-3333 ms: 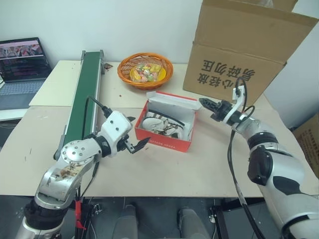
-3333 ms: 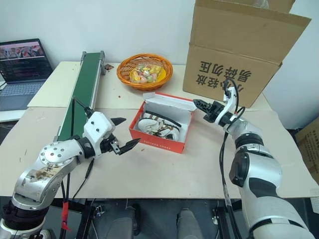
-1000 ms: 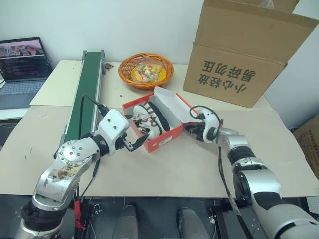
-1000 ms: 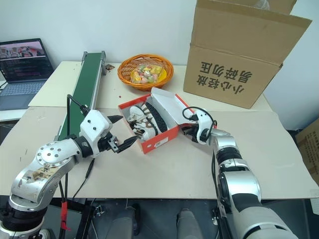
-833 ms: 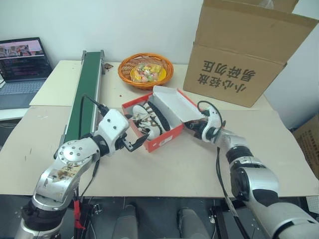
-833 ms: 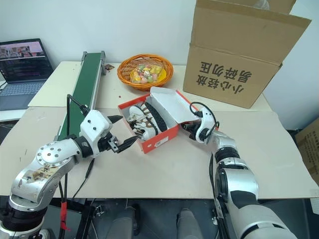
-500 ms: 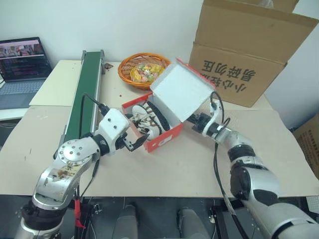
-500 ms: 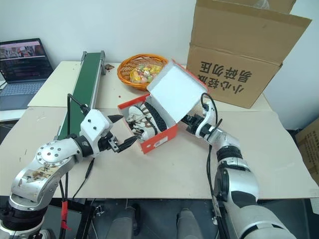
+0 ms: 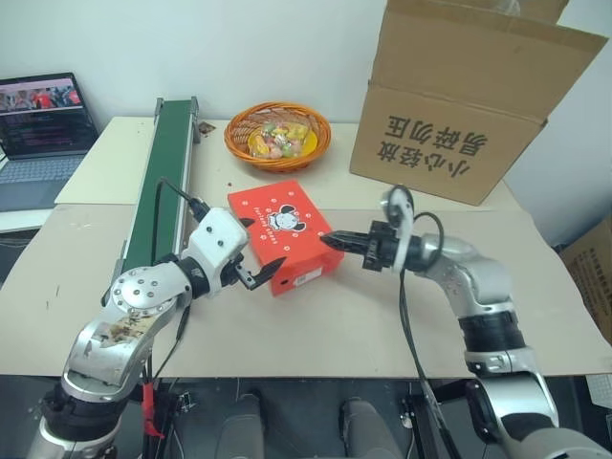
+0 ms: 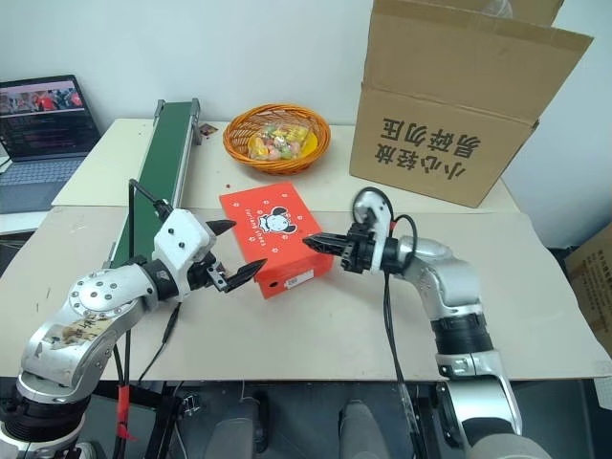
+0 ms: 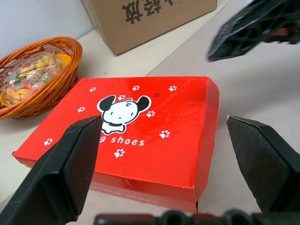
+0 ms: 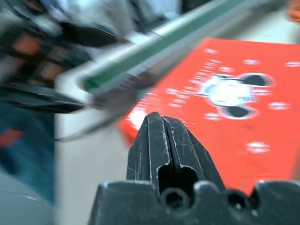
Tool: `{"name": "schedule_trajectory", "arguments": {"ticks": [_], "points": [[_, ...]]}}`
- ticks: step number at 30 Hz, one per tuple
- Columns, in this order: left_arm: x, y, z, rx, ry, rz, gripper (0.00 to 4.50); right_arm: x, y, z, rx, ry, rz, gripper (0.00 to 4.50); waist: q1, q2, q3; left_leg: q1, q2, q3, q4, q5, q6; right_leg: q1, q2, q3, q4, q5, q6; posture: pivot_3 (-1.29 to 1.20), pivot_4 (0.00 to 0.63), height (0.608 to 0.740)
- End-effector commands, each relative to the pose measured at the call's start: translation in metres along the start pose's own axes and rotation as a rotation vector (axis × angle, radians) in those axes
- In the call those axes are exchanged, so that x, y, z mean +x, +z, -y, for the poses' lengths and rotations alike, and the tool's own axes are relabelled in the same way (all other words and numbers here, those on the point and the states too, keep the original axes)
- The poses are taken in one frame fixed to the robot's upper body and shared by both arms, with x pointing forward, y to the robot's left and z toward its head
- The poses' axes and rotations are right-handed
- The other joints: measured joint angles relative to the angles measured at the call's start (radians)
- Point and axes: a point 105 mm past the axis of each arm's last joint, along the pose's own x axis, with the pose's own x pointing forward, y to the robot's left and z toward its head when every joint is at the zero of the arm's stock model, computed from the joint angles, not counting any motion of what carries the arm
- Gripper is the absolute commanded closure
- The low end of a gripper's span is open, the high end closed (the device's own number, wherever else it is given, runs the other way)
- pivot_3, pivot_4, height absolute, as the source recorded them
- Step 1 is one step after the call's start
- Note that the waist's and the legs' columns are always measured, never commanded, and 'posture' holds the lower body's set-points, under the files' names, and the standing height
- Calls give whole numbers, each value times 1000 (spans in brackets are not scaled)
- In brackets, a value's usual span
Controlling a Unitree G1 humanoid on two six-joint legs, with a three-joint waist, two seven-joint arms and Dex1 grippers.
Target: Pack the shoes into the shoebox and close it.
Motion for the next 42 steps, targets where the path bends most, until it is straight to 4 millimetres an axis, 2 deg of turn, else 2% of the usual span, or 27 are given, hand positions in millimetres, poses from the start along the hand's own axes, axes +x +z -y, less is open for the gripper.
{"name": "schedule_trajectory", "arguments": {"ticks": [1, 5, 6, 8, 10, 12, 14, 16, 20, 22, 24, 25, 31, 38, 40, 42], "points": [[-1, 11, -1, 31, 7, 39, 0, 28, 35, 2, -177, -71, 57, 4474, 0, 0, 0, 0, 0, 0, -1, 0, 0, 0, 0, 0, 0, 0, -1, 0, 150, 721], [-1, 13, -3, 37, 22, 49, 0, 47, 76, 3, -191, -83, 172, 4474, 1, 0, 0, 0, 0, 0, -1, 0, 0, 0, 0, 0, 1, 0, -1, 0, 150, 721], [-2, 14, -4, 39, 28, 52, 0, 49, 79, 3, -193, -78, 180, 4474, 2, 0, 0, 0, 0, 0, -1, 0, 0, 0, 1, 0, 0, 1, -1, 0, 150, 721], [-8, 16, -20, 48, 100, 52, 0, 61, 82, -5, -206, -31, 179, 4474, 6, 0, 0, 0, 0, 0, -1, 0, 0, 1, 0, 0, 1, 1, -1, 0, 150, 721], [-16, 20, -38, 55, 184, 64, 0, 73, 73, -11, -207, 7, 155, 4474, 7, 0, 0, 0, 0, 0, -1, 0, 0, 0, 0, 0, 0, 1, -1, 0, 150, 721], [-21, 25, -46, 68, 225, 78, 0, 80, 58, -9, -173, 11, 136, 4474, 6, 0, 0, 0, 0, 0, -1, 0, 0, 1, 0, 0, 0, 1, -1, 0, 150, 721], [-22, 28, -47, 79, 237, 86, 0, 85, 34, 2, -150, -24, 75, 4474, 5, 0, 0, 0, 0, 0, -1, 0, 0, 1, 0, 0, 0, 1, -1, 0, 150, 721], [-23, 30, -44, 78, 234, 94, 0, 87, 7, 15, -127, -75, 5, 4474, 7, 0, 0, 0, 0, 0, -1, 0, 0, 1, 0, 0, 0, 1, -1, 0, 150, 721], [-23, 31, -38, 67, 227, 96, 0, 83, -31, 39, -49, -182, -90, 4474, 4, -1, 0, -1, 0, 0, -1, 0, 0, 1, 0, 0, 0, 1, -1, 0, 150, 721], [-22, 31, -34, 65, 220, 100, 0, 76, -69, 45, -167, -221, -296, 4474, -1, -1, 0, 0, 0, 0, -1, 0, 0, 1, 1, 0, 1, 1, -1, 0, 150, 721], [-22, 32, -33, 65, 220, 102, 0, 73, -87, 43, -250, -189, -404, 4474, -2, -1, 0, 2, 0, 0, -1, 0, 0, 1, 1, 0, 1, 1, -1, 0, 150, 721], [-22, 33, -34, 64, 222, 103, 0, 74, -88, 41, -253, -170, -416, 4474, -2, -1, 0, 4, 0, 0, -1, 0, 0, 1, 1, -1, 1, 1, -1, 0, 150, 721], [-21, 32, -31, 63, 213, 102, 0, 88, -74, 30, -237, -112, -367, 4474, -4, -2, -3, 7, 0, 0, -1, 0, 0, 3, 0, 0, 0, 0, 0, 0, 150, 721], [-18, 27, -31, 46, 221, 99, 0, 92, -62, 28, -223, -100, -314, 4474, -7, -2, -3, 7, 0, 0, -3, 0, 0, 2, 1, 0, 1, 0, -2, 0, 150, 721], [-19, 18, -35, 17, 250, 86, 0, 92, -38, 32, -141, -119, -162, 4474, -7, -2, -3, 7, 0, 0, -3, 0, 0, 2, 1, 0, 1, 0, -2, 0, 150, 721], [-21, 12, -41, -8, 287, 77, 0, 84, 2, 40, 50, -128, 80, 4474, -6, -2, -2, 6, 0, 0, -3, 0, 0, 2, 1, 0, 1, 0, -2, 0, 150, 721]]}}
